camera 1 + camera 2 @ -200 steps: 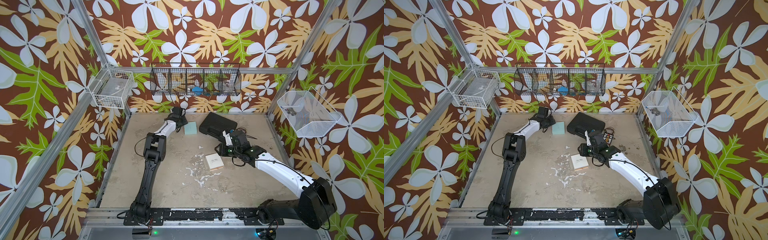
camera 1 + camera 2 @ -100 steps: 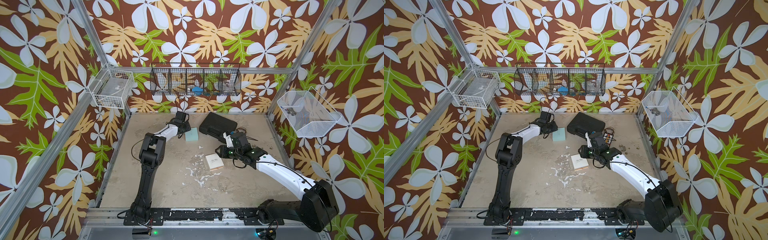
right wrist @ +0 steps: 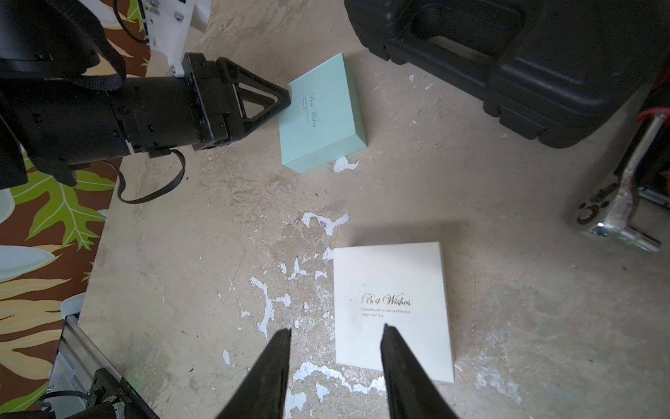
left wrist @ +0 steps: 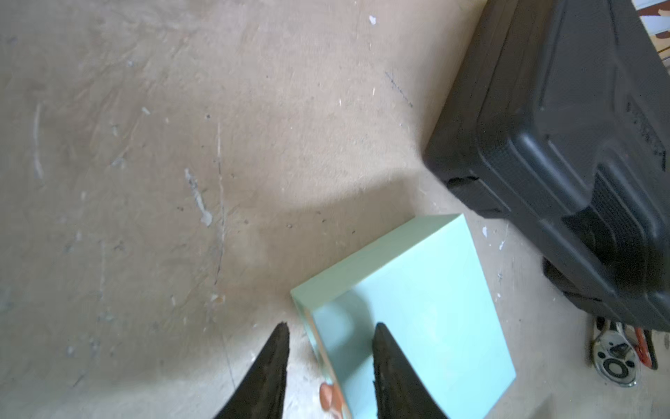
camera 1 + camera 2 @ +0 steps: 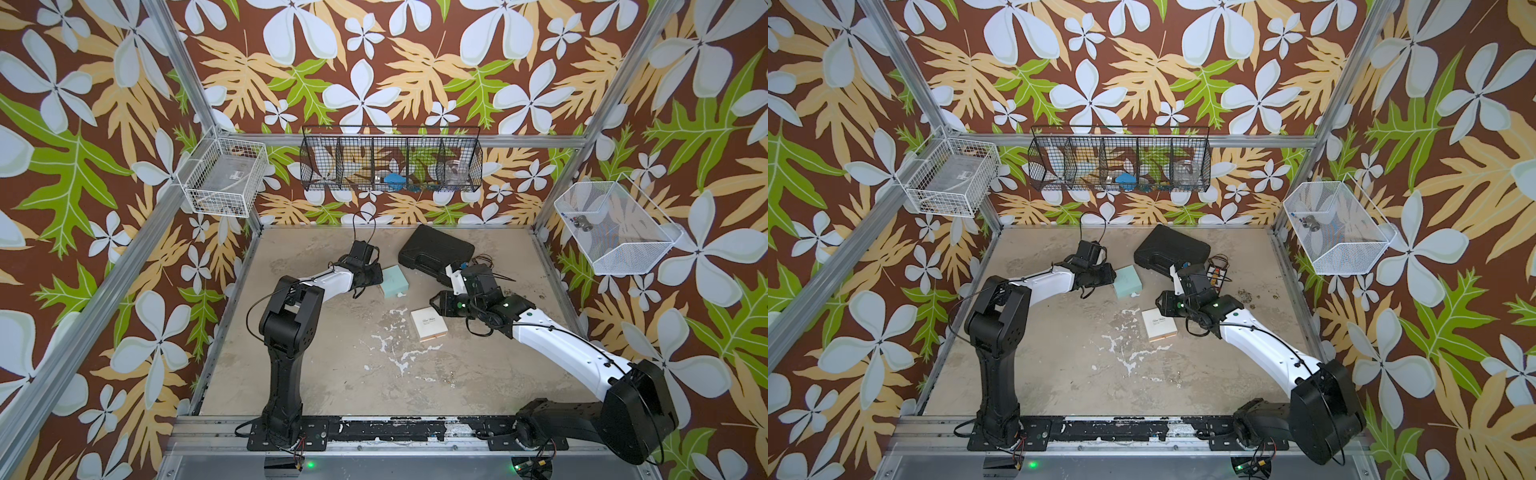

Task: Take out the earrings from the drawer-style jewelry box
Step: Move the jewelry box to the center of the board.

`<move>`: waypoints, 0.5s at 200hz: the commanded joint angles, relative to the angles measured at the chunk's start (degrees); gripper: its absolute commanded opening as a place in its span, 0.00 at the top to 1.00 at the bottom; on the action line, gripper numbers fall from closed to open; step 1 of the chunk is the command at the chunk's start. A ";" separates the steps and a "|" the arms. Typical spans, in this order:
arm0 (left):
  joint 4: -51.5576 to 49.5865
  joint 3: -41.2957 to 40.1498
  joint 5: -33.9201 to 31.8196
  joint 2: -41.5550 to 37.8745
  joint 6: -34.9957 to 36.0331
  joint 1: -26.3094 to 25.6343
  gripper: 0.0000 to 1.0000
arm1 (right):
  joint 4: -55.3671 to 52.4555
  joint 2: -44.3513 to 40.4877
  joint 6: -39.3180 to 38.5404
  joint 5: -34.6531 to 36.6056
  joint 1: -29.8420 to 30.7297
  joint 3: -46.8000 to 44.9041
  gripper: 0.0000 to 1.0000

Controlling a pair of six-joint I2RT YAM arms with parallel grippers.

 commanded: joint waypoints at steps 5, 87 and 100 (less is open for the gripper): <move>-0.25 -1.33 -1.81 -3.52 0.52 -0.15 0.59 | -0.73 -0.97 -0.56 0.32 0.03 -0.06 0.55; -10.13 19.73 -10.06 6.99 14.02 -6.23 0.34 | -2.12 -3.06 -0.73 0.91 0.03 -1.19 0.55; -10.08 22.04 -12.75 8.75 14.49 -7.20 0.32 | -2.67 -3.60 -0.78 1.13 0.03 -1.14 0.55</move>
